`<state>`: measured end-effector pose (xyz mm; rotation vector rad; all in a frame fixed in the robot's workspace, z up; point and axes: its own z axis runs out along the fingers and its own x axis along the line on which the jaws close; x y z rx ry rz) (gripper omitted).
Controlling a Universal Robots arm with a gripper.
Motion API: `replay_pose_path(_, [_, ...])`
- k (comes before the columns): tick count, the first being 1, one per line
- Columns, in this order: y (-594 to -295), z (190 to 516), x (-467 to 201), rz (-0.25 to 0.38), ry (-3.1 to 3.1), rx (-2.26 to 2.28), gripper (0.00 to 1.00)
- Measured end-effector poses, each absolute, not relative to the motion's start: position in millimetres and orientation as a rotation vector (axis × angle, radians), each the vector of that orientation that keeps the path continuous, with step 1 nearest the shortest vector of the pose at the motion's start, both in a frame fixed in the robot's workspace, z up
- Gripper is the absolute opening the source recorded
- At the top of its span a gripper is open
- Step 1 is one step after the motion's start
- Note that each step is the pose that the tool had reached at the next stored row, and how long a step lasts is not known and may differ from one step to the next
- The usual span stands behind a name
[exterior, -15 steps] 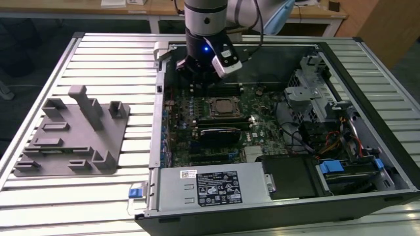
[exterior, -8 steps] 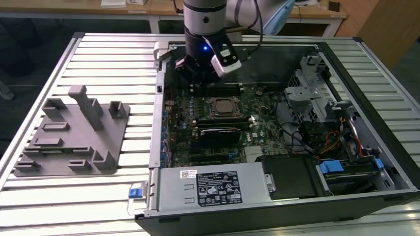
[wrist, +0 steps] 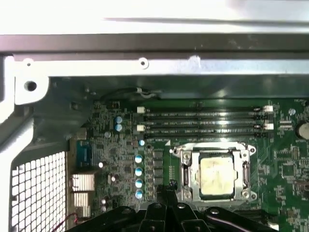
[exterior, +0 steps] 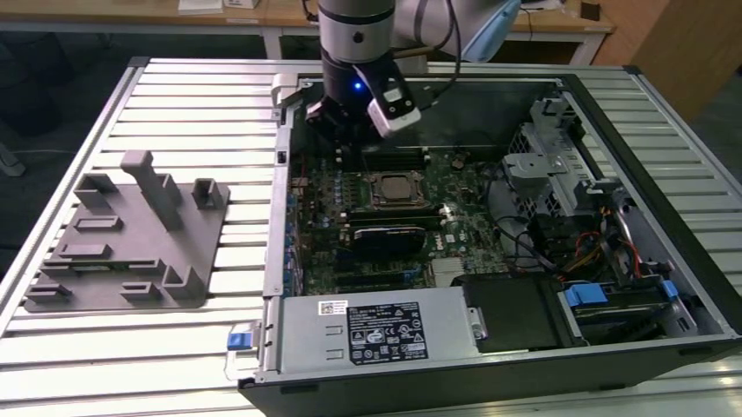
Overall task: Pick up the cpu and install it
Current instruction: 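Install the first cpu locking lever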
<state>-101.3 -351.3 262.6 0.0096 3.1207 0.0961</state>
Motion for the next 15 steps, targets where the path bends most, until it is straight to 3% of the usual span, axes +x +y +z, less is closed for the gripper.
replay_pose_path(9, [-351.3, 262.6, -102.6, 0.242, 3.114, 0.011, 0.11])
replay_pose_path(15, [-351.3, 262.5, -102.9, 0.247, 3.114, 0.011, 0.11])
